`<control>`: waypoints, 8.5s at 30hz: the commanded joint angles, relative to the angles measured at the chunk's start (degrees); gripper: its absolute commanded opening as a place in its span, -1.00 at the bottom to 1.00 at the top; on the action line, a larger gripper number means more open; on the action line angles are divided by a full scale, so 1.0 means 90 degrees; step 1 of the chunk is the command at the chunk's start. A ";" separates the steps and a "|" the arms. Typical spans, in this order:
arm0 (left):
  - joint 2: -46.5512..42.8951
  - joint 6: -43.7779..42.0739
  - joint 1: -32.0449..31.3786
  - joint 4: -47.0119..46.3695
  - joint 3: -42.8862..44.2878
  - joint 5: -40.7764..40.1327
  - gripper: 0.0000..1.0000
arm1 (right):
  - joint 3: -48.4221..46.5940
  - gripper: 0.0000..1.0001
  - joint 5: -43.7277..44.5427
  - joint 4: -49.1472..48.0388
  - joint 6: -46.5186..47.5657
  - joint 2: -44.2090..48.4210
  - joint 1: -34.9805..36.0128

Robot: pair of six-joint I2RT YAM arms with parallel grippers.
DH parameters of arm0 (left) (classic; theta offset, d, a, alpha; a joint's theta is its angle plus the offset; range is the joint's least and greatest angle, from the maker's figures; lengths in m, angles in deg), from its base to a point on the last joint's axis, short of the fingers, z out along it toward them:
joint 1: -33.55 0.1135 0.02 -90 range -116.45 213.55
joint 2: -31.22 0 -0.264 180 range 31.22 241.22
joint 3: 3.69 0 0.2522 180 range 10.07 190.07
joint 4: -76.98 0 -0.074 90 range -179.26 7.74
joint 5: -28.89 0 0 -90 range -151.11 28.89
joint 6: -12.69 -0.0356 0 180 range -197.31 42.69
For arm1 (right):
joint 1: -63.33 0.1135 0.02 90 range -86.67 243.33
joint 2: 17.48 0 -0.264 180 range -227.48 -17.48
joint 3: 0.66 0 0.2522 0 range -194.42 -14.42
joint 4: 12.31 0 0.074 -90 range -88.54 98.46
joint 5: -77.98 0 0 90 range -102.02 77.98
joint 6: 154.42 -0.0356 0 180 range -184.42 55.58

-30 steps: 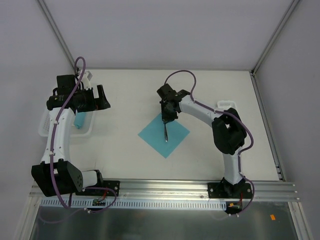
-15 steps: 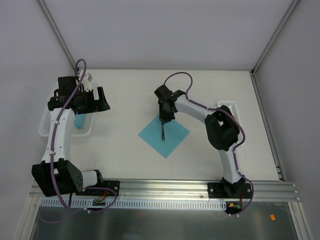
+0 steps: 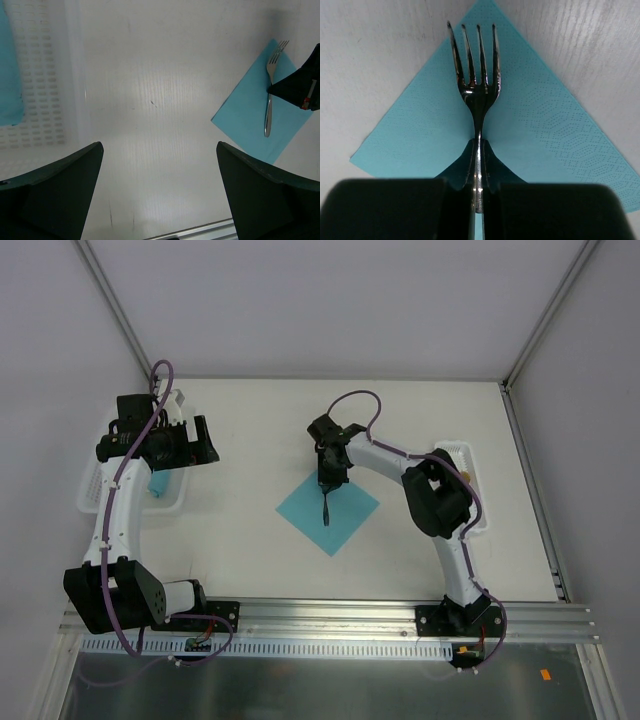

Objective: Place the utensils on the paper napkin and roll it up

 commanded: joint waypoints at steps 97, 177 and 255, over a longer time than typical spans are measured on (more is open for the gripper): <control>-0.0256 -0.0596 0.0227 -0.0020 0.0952 0.2890 0.97 | 0.2719 -1.00 -0.1803 -0.0387 0.2196 0.4880 -0.5280; -0.1038 1.0624 -0.0438 -1.5450 -0.2523 0.3597 -0.21 | 0.1644 -0.99 -0.5010 -1.3893 -0.7335 0.2235 0.0873; -0.1653 0.2187 -0.0906 -0.3917 -0.1498 0.3177 -1.00 | -0.1920 -0.05 -0.0411 0.1555 0.1356 0.2491 0.1761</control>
